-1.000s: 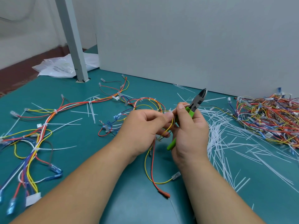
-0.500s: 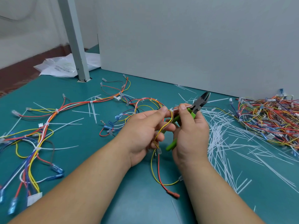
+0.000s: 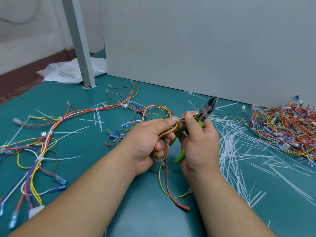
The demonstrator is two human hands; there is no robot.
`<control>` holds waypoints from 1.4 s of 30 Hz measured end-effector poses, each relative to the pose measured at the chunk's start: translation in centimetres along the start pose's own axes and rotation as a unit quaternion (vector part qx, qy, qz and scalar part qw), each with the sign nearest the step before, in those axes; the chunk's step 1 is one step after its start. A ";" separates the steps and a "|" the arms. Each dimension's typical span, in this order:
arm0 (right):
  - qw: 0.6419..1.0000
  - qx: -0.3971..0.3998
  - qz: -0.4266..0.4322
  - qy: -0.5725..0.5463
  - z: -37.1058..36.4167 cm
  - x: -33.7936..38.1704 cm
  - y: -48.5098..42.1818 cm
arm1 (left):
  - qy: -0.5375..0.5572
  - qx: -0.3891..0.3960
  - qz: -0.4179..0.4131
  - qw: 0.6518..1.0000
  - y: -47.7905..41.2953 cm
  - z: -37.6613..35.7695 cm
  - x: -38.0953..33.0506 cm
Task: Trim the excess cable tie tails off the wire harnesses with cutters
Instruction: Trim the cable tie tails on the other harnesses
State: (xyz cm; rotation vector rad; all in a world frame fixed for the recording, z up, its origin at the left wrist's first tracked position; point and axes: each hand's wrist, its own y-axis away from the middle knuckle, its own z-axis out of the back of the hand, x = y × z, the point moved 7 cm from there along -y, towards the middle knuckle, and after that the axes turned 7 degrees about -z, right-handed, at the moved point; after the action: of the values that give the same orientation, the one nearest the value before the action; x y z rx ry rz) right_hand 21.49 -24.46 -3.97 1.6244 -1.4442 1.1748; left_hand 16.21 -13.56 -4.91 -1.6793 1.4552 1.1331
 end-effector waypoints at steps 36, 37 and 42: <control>0.974 0.057 -0.024 0.218 -1.5 -0.3 1.2 | -0.125 -0.199 -0.274 0.933 0.7 2.8 -4.5; 0.973 0.060 -0.026 0.222 -1.6 -0.3 1.2 | -0.123 -0.196 -0.269 0.935 0.7 2.8 -4.4; 0.970 0.075 -0.018 0.232 -1.8 -0.3 1.3 | -0.112 -0.198 -0.256 0.939 0.5 3.0 -4.4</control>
State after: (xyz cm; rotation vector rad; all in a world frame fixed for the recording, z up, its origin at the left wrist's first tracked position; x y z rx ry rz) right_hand 19.87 -22.96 -3.65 1.3409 -1.0440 1.5494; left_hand 15.04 -9.14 -2.15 -1.9640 0.6100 1.3099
